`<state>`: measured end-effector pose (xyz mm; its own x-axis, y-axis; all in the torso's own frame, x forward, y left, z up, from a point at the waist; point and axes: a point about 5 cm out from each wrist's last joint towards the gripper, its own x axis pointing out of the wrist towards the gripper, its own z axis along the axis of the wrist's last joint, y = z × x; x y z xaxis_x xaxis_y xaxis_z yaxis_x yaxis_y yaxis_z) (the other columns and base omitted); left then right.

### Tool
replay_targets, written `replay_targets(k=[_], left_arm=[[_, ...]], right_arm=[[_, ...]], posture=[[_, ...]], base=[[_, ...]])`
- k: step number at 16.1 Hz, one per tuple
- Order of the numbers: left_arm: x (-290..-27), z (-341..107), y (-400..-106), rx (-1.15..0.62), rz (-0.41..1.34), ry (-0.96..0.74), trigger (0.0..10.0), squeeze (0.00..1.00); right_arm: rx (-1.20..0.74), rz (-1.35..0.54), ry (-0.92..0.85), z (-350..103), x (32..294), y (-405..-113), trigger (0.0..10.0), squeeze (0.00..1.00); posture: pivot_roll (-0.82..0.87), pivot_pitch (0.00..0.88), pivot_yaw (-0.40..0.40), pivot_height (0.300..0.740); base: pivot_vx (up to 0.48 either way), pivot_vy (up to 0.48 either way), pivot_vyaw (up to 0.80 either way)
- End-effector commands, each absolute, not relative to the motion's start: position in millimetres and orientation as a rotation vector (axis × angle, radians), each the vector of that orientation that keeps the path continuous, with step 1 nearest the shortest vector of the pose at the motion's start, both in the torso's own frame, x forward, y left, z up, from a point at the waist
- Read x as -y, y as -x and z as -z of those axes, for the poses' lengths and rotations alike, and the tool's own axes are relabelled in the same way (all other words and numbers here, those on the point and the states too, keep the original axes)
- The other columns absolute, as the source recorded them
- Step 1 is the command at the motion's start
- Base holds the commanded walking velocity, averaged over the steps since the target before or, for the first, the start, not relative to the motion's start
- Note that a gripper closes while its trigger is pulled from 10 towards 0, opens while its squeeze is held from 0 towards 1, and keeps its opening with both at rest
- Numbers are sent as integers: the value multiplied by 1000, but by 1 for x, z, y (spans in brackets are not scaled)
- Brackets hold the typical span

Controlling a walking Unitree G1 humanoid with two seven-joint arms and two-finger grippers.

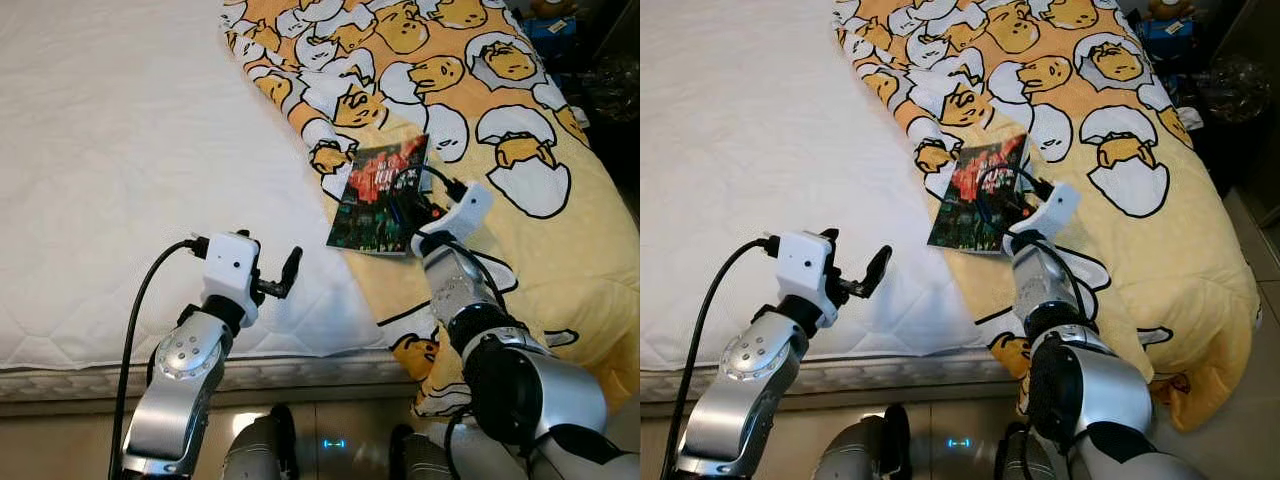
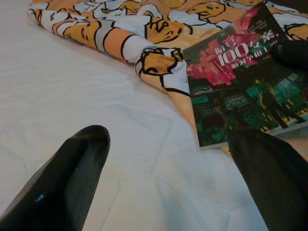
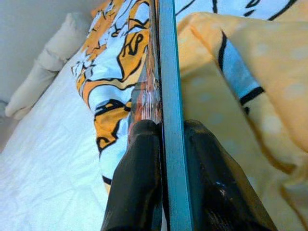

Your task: Clean up the room

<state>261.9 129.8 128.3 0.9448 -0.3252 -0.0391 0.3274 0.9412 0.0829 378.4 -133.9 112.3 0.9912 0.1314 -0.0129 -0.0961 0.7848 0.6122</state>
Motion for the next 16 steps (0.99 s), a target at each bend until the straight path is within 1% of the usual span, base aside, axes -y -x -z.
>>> replay_targets(k=[1, 8, 10, 12, 13, 14, 15, 16], left_arm=[[-129, -126, -262, -29, 329, -98, 10000, 0], [-127, -126, -266, -23, 334, -102, 10000, 0], [-126, -123, -270, -39, 310, -95, 10000, 0], [-129, -115, -275, -98, 249, -42, 10000, 0], [-130, -113, -277, -111, 219, -12, 10000, 0], [-137, -106, -283, -167, 120, 72, 10000, 0], [-139, -105, -285, -178, 101, 88, 10000, 0], [-138, -102, -287, -187, 95, 81, 10000, 0]], right_arm=[[1, -148, -668, -127, 130, -384, 0, 0], [-1, -154, -613, -130, 127, -386, 0, 0], [30, -215, -519, -136, 120, -386, 0, 0], [73, -277, -337, -139, 114, -382, 0, 0], [94, -284, -294, -140, 116, -381, 0, 0], [138, -270, -219, -142, 129, -377, 0, 0], [145, -262, -205, -142, 133, -376, 0, 0], [124, -227, -205, -134, 145, -373, 0, 0]], posture=[[163, 211, 72, 740], [155, 201, 65, 740], [143, 198, 50, 740], [132, 193, 38, 740], [125, 190, 31, 740], [103, 178, 18, 740], [103, 178, 18, 740], [90, 169, 11, 740]], base=[[0, 0, 0], [0, 0, 0], [0, 0, 0], [0, 0, 0], [0, 0, 0], [0, 0, 0], [0, 0, 0], [0, 0, 0]])
